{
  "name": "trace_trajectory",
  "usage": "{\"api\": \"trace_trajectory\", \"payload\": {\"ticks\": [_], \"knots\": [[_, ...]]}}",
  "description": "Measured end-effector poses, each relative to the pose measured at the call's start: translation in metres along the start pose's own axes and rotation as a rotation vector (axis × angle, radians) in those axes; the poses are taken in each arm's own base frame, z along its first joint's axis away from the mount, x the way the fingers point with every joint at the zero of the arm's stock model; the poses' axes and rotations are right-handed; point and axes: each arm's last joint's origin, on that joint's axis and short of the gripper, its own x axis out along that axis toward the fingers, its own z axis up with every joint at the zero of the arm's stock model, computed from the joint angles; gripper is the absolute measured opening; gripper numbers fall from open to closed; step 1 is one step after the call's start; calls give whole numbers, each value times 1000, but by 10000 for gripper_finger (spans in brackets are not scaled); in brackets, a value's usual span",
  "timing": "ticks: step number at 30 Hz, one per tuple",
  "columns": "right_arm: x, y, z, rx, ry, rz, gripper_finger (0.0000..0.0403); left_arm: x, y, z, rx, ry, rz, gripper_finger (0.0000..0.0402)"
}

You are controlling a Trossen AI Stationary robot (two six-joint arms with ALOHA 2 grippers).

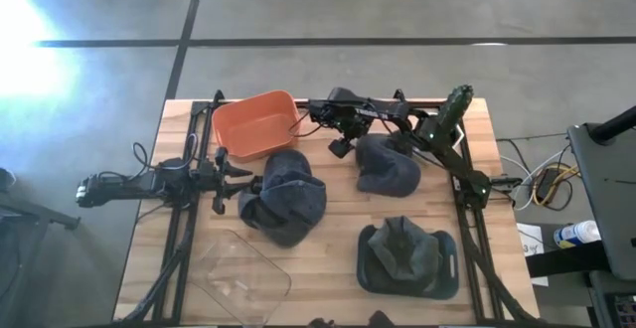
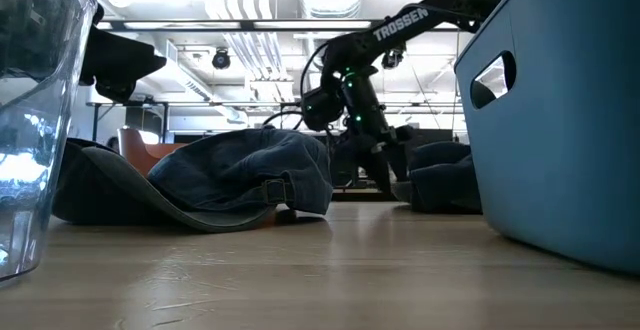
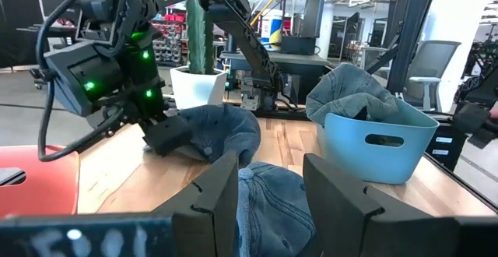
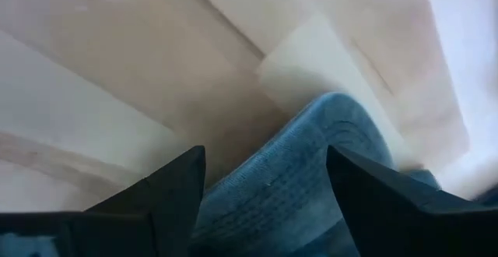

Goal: Pick & Place hat
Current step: Put the right blue cap into the transparent bin

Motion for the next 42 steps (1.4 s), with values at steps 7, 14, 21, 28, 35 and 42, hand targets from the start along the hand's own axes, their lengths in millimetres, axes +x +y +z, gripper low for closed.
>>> {"api": "trace_trajectory", "payload": {"ticks": [7, 14, 21, 28, 35, 42], "knots": [[-29, -10, -12, 33, -70, 38, 256, 0, 0, 0, 0, 0, 0, 140], [-71, -17, -40, -267, -133, 266, 253, 0, 0, 0, 0, 0, 0, 140], [-73, -17, -61, -837, -176, 150, 239, 0, 0, 0, 0, 0, 0, 140], [-37, -24, -58, -859, -50, 166, 231, 0, 0, 0, 0, 0, 0, 140], [-19, -22, -62, -835, 19, 177, 237, 0, 0, 0, 0, 0, 0, 140], [-27, -18, -71, -798, 20, 287, 234, 0, 0, 0, 0, 0, 0, 140]]}}
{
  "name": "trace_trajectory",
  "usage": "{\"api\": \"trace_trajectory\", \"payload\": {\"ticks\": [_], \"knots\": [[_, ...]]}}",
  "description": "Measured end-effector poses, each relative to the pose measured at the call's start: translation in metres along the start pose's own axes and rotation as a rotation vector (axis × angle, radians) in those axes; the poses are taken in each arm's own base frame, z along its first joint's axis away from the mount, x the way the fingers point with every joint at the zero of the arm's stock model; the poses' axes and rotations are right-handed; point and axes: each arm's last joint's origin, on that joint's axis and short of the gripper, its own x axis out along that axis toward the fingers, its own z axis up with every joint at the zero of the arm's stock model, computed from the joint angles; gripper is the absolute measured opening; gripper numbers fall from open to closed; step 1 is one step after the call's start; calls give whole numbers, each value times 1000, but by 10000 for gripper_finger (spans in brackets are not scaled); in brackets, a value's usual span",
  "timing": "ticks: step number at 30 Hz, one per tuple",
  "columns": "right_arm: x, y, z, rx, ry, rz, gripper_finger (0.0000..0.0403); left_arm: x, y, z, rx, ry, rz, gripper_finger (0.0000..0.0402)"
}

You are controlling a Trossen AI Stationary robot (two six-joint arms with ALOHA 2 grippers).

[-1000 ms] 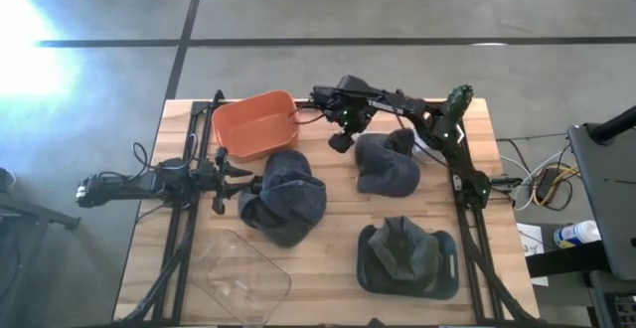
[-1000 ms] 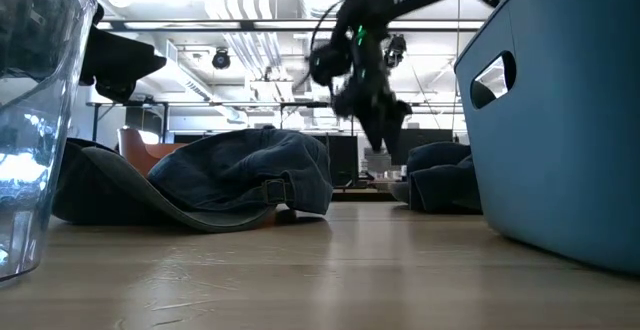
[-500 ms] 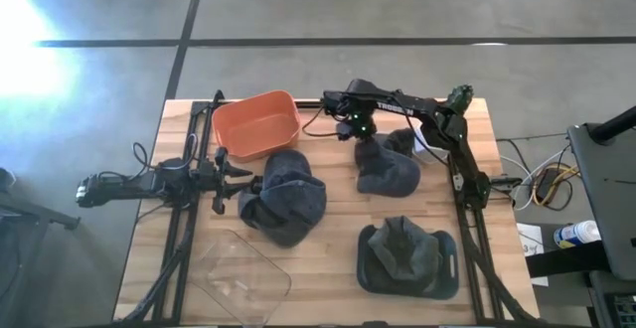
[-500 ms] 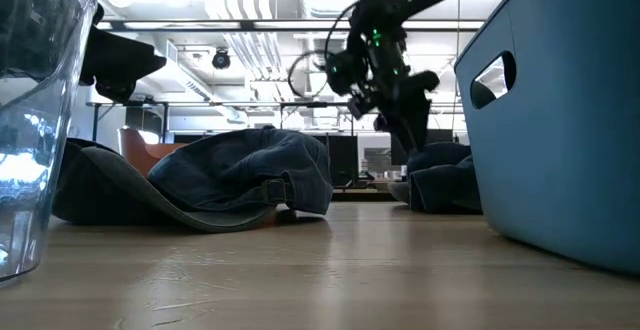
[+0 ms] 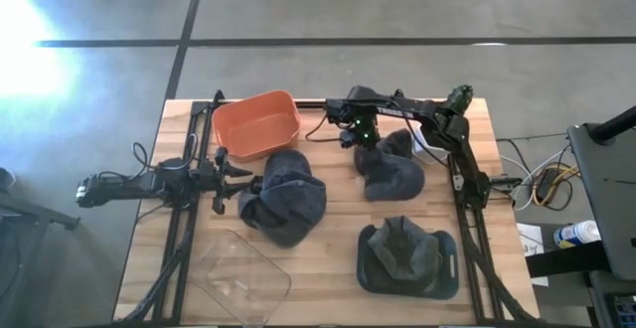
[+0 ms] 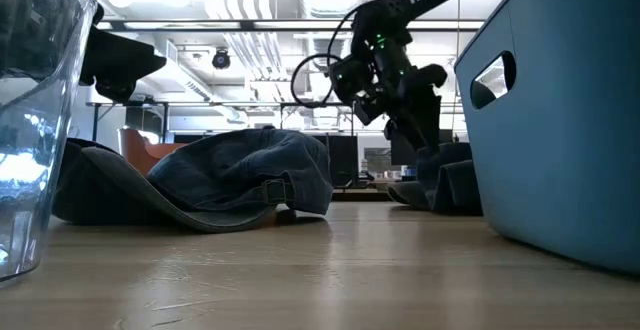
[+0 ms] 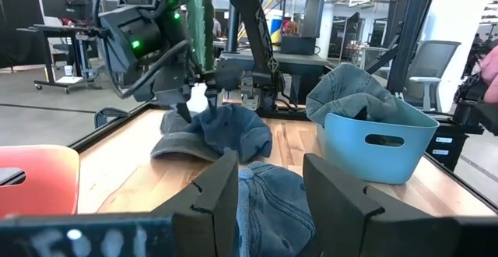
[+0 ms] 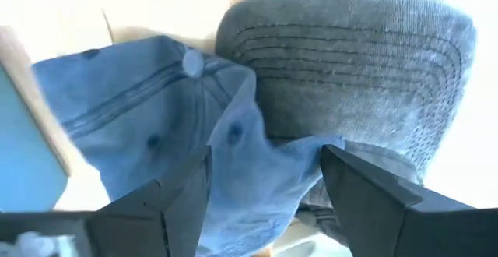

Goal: Pick & Place hat
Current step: Put the right blue cap into the transparent bin

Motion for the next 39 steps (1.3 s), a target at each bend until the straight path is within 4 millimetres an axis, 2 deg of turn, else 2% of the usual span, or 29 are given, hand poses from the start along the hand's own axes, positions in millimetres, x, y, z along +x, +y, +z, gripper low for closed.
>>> {"api": "trace_trajectory", "payload": {"ticks": [4, 11, 14, 18, 24, 28, 33, 35, 39], "knots": [[4, 6, 0, -8, 6, 23, 224, 0, 0, 0, 0, 0, 0, 140], [23, 13, -1, 26, 85, 43, 218, 0, 0, 0, 0, 0, 0, 140], [23, 16, -3, 47, 103, -2, 203, 0, 0, 0, 0, 0, 0, 140], [11, 23, -7, 57, 71, -32, 148, 0, 0, 0, 0, 0, 0, 140], [-17, 34, -18, 85, -50, -11, 25, 0, 0, 0, 0, 0, 0, 140], [-43, 44, -31, 114, -162, 15, 10, 0, 0, 0, 0, 0, 0, 140], [-75, 58, -54, 181, -285, -36, 8, 0, 0, 0, 0, 0, 0, 140], [-78, 59, -59, 190, -291, -49, 9, 0, 0, 0, 0, 0, 0, 140], [-69, 58, -58, 196, -255, -40, 19, 0, 0, 0, 0, 0, 0, 140]]}}
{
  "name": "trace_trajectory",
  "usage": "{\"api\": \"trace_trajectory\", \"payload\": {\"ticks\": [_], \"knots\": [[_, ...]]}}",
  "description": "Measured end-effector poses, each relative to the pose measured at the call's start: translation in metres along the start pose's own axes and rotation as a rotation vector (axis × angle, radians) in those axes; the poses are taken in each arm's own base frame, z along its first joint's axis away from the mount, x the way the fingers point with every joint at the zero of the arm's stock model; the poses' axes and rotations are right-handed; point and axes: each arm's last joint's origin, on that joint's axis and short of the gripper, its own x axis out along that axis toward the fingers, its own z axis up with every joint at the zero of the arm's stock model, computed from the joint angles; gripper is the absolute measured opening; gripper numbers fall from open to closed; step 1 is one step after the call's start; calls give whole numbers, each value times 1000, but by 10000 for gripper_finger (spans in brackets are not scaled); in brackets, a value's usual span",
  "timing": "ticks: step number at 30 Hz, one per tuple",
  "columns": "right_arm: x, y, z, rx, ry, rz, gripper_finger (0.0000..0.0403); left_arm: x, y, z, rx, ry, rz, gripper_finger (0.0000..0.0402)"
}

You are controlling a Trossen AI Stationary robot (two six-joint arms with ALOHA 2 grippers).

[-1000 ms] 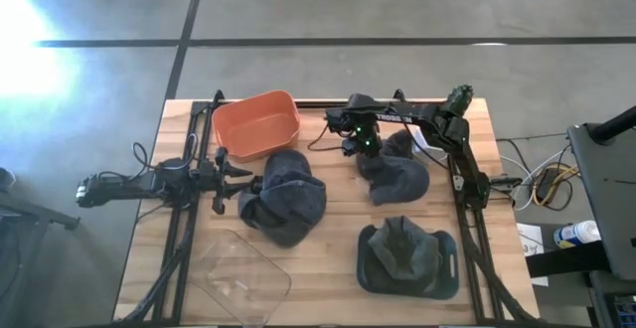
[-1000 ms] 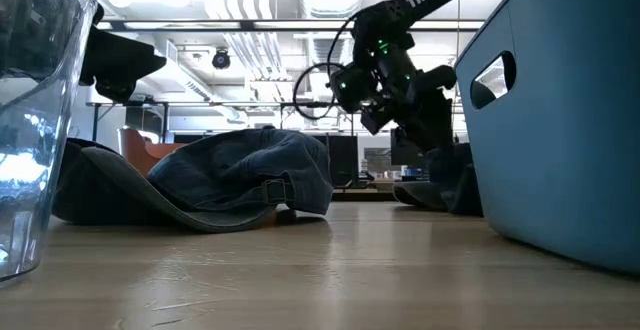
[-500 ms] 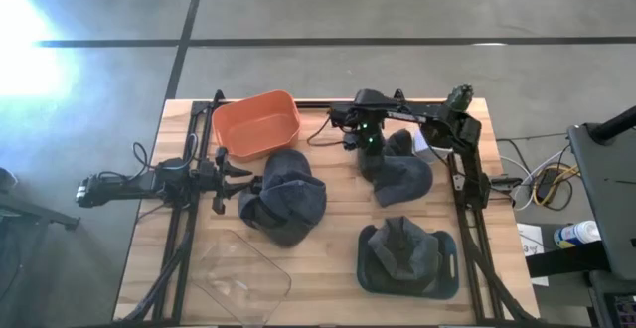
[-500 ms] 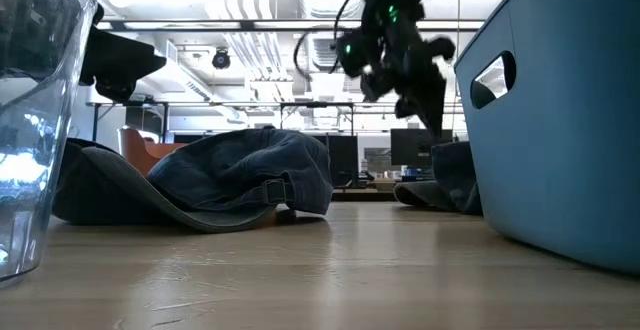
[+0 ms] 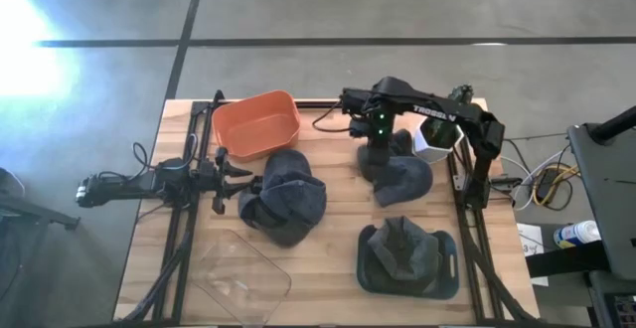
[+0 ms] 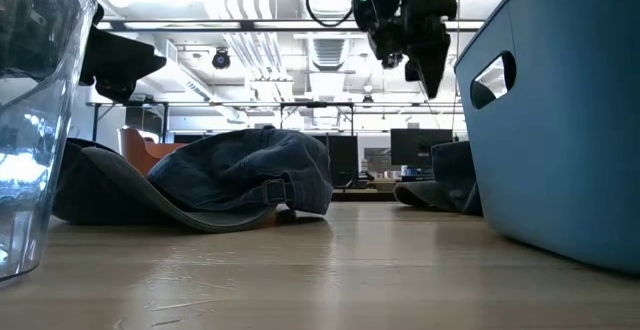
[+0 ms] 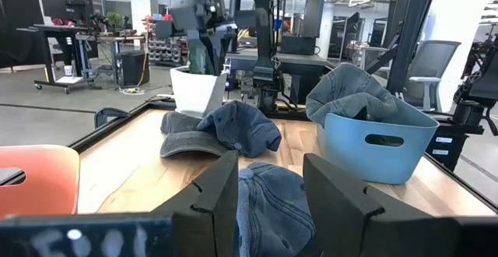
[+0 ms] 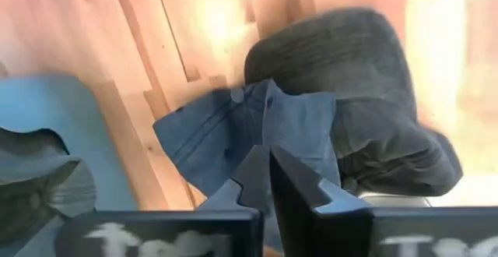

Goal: Pick & Place hat
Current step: Put the right blue cap into the transparent bin

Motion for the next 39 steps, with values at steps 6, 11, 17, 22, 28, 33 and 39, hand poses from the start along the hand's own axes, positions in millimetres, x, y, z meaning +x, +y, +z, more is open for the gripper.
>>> {"api": "trace_trajectory", "payload": {"ticks": [6, 11, 17, 22, 28, 33, 39], "knots": [[35, 5, 7, -134, 2, -5, 95, 0, 0, 0, 0, 0, 0, 140], [60, 11, 6, -306, 48, -85, 169, 0, 0, 0, 0, 0, 0, 140], [81, 9, 1, -494, 142, -217, 225, 0, 0, 0, 0, 0, 0, 140], [85, 8, 5, -536, 100, -234, 243, 0, 0, 0, 0, 0, 0, 140], [88, 9, 1, -528, 124, -181, 245, 0, 0, 0, 0, 0, 0, 140], [95, 8, -3, -489, 150, -154, 239, 0, 0, 0, 0, 0, 0, 140], [103, 8, -8, -361, 167, -119, 200, 0, 0, 0, 0, 0, 0, 140]]}}
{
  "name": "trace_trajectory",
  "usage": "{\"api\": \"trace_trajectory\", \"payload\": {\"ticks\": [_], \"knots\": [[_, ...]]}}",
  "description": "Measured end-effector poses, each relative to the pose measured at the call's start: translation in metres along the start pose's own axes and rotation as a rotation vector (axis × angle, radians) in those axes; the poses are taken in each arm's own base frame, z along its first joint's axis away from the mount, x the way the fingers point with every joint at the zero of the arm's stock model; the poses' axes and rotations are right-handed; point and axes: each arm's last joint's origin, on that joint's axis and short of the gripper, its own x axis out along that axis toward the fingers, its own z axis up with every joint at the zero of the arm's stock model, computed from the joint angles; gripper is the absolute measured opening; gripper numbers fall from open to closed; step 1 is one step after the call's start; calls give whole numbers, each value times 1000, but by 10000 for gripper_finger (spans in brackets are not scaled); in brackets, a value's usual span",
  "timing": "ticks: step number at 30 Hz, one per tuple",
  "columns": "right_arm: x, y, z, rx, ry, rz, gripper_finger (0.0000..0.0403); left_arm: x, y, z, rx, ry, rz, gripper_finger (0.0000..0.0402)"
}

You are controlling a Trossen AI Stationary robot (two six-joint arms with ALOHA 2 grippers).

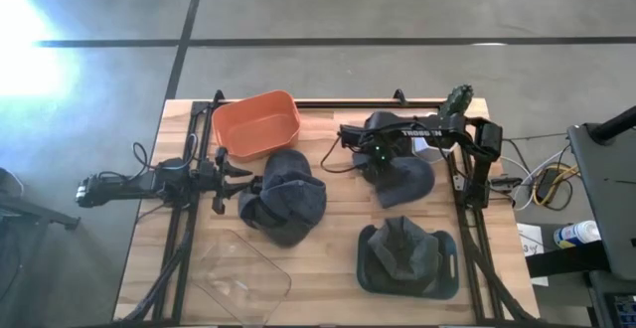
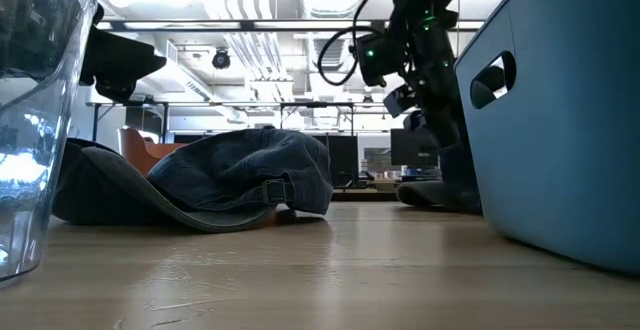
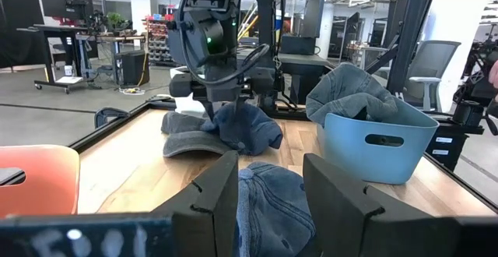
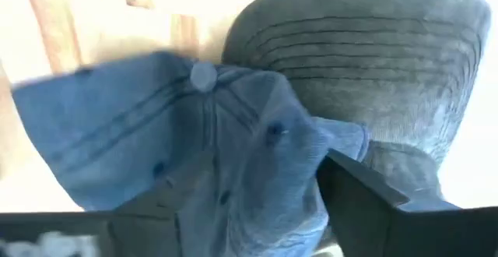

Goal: Pick & Place hat
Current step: Put the right blue cap into the transparent bin

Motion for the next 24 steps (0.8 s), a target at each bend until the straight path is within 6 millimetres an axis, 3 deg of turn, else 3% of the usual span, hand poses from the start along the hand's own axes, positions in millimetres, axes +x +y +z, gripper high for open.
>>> {"api": "trace_trajectory", "payload": {"ticks": [4, 9, 15, 19, 24], "knots": [[1, 1, 0, 58, -1, 16, 136, 0, 0, 0, 0, 0, 0, 140], [1, 2, -2, 71, 23, 27, 29, 0, 0, 0, 0, 0, 0, 140], [-3, 5, -10, 85, 93, 57, 13, 0, 0, 0, 0, 0, 0, 140], [-31, 6, -11, 110, 10, 25, 12, 0, 0, 0, 0, 0, 0, 140], [-86, 8, -12, 200, -204, 2, 12, 0, 0, 0, 0, 0, 0, 140]]}}
